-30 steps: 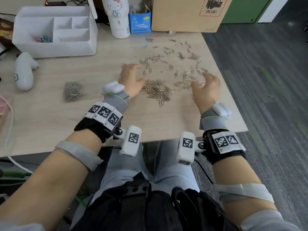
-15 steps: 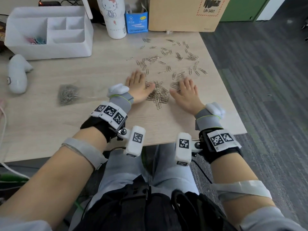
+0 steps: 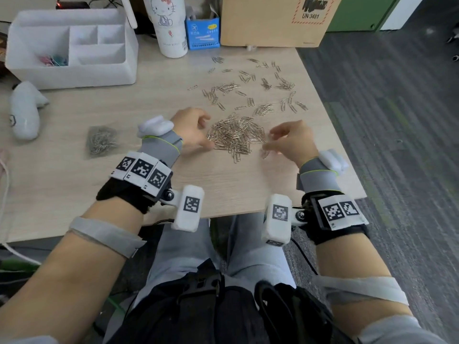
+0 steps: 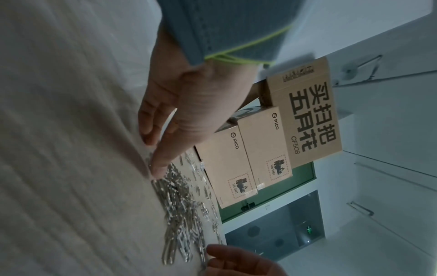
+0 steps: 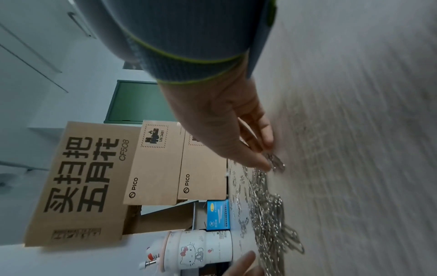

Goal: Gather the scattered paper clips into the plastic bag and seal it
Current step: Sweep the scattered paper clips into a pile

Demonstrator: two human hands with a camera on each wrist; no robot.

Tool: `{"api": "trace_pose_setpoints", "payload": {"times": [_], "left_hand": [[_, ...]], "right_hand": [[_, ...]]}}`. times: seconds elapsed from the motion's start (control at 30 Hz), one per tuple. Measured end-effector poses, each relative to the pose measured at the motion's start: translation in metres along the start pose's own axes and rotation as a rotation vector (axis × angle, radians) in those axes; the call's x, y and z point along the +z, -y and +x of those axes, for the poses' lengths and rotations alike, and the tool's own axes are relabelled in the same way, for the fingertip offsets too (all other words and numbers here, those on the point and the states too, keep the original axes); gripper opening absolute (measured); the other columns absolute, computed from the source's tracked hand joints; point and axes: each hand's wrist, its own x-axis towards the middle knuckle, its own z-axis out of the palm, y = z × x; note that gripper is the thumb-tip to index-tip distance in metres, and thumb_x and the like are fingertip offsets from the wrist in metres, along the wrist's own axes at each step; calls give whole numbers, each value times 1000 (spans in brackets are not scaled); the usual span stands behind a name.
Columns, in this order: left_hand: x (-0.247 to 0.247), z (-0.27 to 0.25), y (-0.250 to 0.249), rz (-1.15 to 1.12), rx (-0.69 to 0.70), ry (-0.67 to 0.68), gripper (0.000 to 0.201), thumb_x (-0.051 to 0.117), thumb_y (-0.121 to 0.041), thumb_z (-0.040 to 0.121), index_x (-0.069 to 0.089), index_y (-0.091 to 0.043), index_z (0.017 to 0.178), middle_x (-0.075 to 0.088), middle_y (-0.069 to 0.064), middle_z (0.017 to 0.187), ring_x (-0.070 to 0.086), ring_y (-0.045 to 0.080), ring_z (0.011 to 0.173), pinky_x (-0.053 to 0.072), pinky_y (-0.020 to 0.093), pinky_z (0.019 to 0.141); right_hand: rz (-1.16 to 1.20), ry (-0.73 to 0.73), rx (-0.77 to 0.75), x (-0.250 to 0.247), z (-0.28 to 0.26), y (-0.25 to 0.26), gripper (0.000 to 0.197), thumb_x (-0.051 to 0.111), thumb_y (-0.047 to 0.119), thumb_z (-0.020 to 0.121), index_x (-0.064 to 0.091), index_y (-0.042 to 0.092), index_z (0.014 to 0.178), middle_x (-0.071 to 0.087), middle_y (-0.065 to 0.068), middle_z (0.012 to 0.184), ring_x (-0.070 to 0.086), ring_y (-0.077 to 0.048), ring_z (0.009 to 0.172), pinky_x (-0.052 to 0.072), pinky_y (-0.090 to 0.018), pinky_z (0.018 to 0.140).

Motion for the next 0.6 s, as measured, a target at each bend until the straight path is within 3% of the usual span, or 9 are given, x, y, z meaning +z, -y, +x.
{"api": "trace_pose_setpoints", "payload": {"times": [0.07,0.17,0.4,0.43,0.5,0.6], "left_hand": [[6,0,2,-25,1,2,56,81,-14,65,59,-11,116,64,6,109,56,20,89,39,24,81],[15,3,-2,-108,10,-52,47,78,-9,66,63,-10,110,62,2,92,54,16,79,40,22,78],[17,15,-9,-180,41,-52,37,74,-1,67,67,-6,103,62,3,86,55,17,76,47,27,82],[13,17,-8,-178,42,-81,35,70,1,69,68,-6,103,63,5,87,56,18,77,47,25,80],[5,27,-7,-162,13,-162,35,62,1,73,67,-9,106,67,9,97,60,21,85,44,20,77],[-8,45,-7,-95,-40,-205,40,59,-6,79,59,-12,119,59,13,125,55,30,113,42,28,91]], "right_hand": [[-18,66,8,3,0,-1,41,79,-2,54,71,3,94,60,0,66,57,-18,66,56,-36,76],[-65,64,-39,13,2,5,37,75,-4,55,71,6,91,57,7,61,54,-12,62,47,-25,63],[136,6,-82,24,12,15,20,70,-3,67,70,2,86,57,1,62,51,2,48,42,-12,55],[167,-58,-81,21,15,14,18,66,-2,71,70,3,88,57,2,62,52,2,51,42,-12,56],[142,-211,-56,12,27,11,23,58,3,77,70,5,97,61,-1,76,57,-9,72,45,-17,69],[-15,-337,-30,3,52,1,34,55,16,85,62,7,116,60,-11,118,51,-26,113,40,-32,99]]}}
